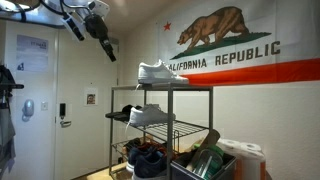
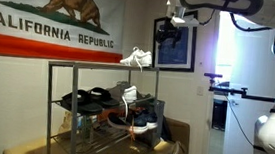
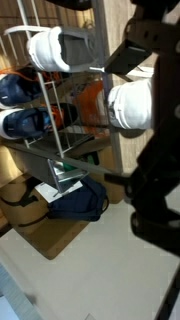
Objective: Move the right and left white shoes to the first shelf respectively
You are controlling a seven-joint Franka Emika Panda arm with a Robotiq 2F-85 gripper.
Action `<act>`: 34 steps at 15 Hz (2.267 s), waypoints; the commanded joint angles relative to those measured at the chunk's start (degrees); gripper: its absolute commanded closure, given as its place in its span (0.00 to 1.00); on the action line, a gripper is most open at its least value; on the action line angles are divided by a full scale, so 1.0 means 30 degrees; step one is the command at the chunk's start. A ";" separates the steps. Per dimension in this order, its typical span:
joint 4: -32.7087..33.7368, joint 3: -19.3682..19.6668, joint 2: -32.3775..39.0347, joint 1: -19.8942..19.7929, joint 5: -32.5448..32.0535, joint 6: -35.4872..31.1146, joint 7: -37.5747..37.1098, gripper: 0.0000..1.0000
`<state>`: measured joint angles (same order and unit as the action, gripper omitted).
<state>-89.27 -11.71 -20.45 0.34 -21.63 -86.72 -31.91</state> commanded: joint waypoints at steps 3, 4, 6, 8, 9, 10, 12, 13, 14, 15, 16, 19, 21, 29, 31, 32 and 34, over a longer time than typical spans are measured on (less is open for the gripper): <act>-0.4606 0.1296 -0.1515 0.0353 0.2649 -0.0373 0.2987 0.00; -0.5586 0.1382 -0.1735 0.0298 0.2745 -0.0709 0.3191 0.00; -0.7413 0.1600 -0.2005 0.0334 0.3092 -0.1814 0.3668 0.00; -0.8997 0.1694 -0.2184 0.0394 0.3252 -0.3203 0.4033 0.00; -0.9662 0.1652 -0.2218 0.0430 0.3268 -0.3988 0.4229 0.00; -1.0425 0.1549 -0.2274 0.0476 0.3279 -0.4945 0.4167 0.00; -1.1715 0.1452 -0.2236 0.0586 0.3414 -0.6886 0.4010 0.00; -1.2344 0.1399 -0.2235 0.0600 0.3396 -0.7980 0.3851 0.00; -1.2783 0.1359 -0.2137 0.0551 0.3387 -0.9150 0.3577 0.00; -1.3158 0.1356 -0.1981 0.0488 0.3439 -1.0268 0.3377 0.00; -1.3540 0.1347 -0.1889 0.0416 0.3487 -1.1357 0.3199 0.00; -1.4526 0.1270 -0.1529 -0.0072 0.3445 -1.4923 0.1838 0.00; -1.4938 0.1149 -0.1179 -0.0495 0.3384 -1.7122 0.0891 0.00; -1.4257 -0.0129 0.0649 -0.2047 0.2764 -2.2944 -0.1841 0.00; -1.4126 -0.0477 0.0716 -0.2346 0.2632 -2.3542 -0.2269 0.00; -1.4050 -0.0665 0.0721 -0.2539 0.2492 -2.3768 -0.2543 0.00; -1.3961 -0.0954 0.0674 -0.2851 0.2292 -2.4153 -0.3043 0.00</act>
<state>-132.79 -12.79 -19.19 -5.91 -13.05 -156.81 -37.75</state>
